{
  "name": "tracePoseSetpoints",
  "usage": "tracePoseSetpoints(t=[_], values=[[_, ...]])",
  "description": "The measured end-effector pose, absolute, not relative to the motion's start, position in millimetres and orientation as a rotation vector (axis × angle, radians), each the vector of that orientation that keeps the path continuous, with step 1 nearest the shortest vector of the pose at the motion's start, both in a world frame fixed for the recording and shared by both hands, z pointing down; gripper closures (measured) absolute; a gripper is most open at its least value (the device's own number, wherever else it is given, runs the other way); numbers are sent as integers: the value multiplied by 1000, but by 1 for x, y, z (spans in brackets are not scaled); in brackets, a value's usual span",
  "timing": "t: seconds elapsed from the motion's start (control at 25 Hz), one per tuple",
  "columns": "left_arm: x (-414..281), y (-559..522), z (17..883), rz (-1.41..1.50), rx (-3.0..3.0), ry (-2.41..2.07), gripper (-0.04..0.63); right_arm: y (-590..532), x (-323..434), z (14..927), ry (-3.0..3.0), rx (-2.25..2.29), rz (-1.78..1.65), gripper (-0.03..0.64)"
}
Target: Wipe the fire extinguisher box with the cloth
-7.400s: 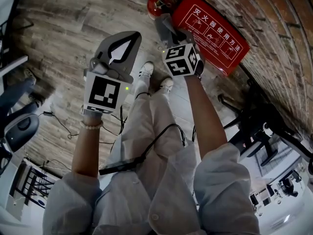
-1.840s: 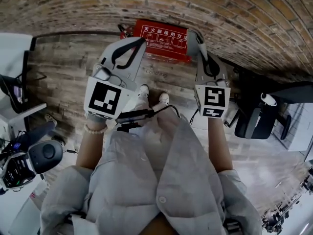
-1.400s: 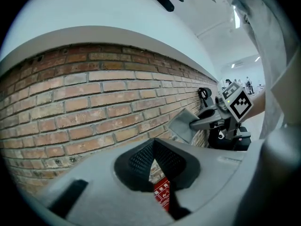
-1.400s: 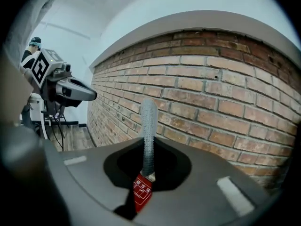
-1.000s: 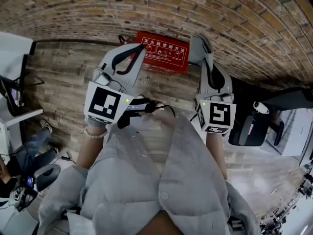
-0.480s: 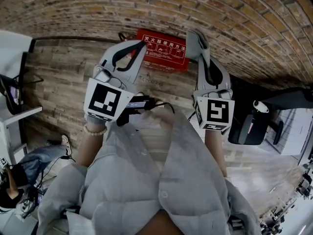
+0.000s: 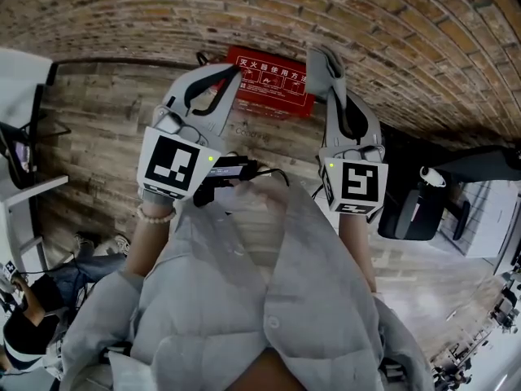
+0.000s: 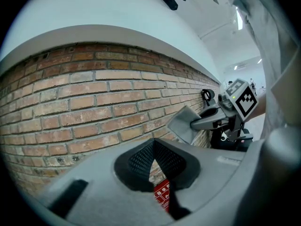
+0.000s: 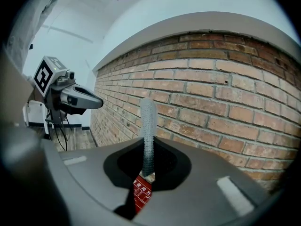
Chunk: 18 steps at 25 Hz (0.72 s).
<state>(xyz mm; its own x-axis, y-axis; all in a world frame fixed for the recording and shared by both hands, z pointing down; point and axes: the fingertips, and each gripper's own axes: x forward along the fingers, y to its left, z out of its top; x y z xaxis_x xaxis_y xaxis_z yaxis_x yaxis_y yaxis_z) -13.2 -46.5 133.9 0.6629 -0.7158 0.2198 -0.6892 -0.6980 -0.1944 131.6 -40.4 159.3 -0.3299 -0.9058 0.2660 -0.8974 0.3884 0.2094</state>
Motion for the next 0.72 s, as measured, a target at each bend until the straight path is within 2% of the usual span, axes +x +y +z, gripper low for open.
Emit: tracePoseSetpoints(t=[0.72], values=[[-14, -50, 137, -436, -2782, 1185, 597, -43, 128, 163, -2318, 1543, -8, 597]])
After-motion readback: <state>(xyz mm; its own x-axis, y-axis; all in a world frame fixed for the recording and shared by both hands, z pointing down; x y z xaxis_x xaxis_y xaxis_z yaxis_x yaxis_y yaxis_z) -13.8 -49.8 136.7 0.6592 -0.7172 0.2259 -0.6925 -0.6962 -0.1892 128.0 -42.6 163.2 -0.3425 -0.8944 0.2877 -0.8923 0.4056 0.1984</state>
